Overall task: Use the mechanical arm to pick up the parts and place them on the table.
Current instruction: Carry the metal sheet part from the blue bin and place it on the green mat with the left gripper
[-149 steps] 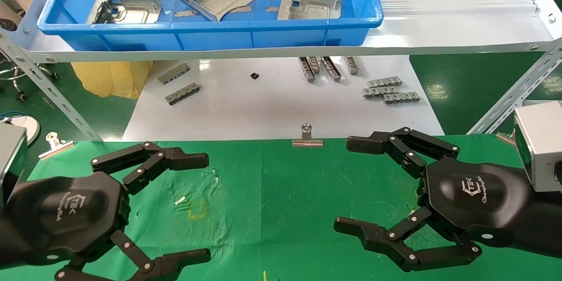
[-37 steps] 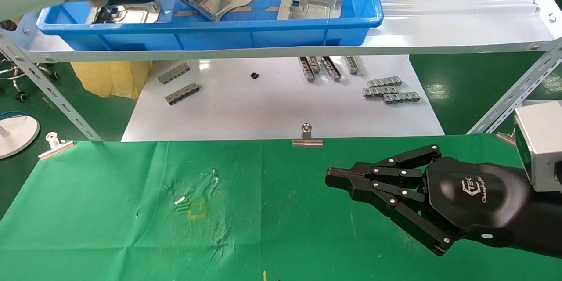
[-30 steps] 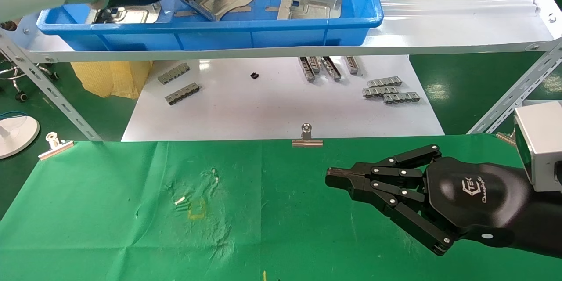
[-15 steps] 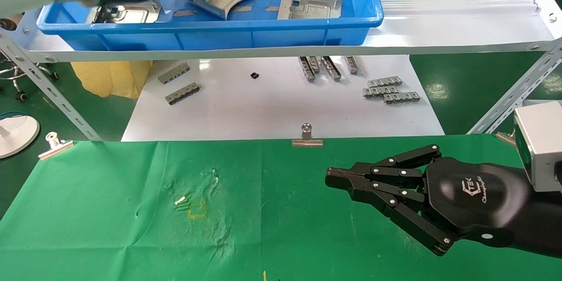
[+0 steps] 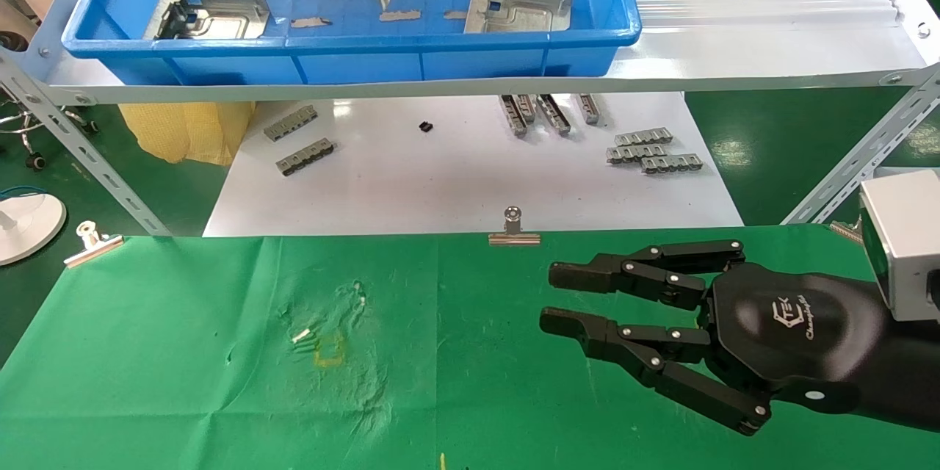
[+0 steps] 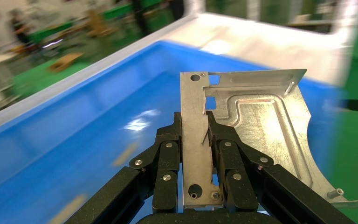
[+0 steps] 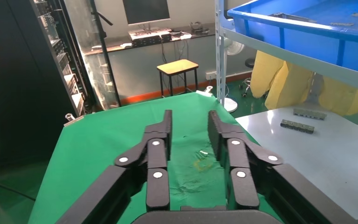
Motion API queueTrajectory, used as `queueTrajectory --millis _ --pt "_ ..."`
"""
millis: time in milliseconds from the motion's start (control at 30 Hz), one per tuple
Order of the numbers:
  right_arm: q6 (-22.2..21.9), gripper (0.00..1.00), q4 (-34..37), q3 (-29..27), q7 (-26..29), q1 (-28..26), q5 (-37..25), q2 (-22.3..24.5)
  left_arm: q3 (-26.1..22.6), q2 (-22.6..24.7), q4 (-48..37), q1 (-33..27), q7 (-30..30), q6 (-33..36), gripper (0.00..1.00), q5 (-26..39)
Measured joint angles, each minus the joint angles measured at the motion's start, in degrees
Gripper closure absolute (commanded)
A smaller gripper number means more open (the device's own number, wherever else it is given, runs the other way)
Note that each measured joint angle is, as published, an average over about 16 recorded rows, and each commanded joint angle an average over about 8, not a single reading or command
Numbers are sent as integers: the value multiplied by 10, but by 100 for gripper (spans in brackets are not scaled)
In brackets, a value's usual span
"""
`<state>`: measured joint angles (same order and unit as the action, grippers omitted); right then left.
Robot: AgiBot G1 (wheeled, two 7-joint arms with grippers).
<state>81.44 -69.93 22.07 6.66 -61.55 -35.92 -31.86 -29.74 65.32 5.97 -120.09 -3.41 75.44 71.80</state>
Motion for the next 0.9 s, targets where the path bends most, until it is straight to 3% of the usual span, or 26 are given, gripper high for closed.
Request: queueTrajectory --millis 200,367,667,900 --pt "0 0 0 0 0 0 0 0 -3 -34 29 15 -45 105 100 -12" --pt "0 0 0 0 0 0 0 0 -29 -70 88 46 -80 153 100 -23" --pt "0 0 0 0 0 0 0 0 -118 -130 192 122 -125 162 100 -45" --pt "0 0 0 0 0 0 0 0 -183 -131 174 165 -169 146 100 -33"
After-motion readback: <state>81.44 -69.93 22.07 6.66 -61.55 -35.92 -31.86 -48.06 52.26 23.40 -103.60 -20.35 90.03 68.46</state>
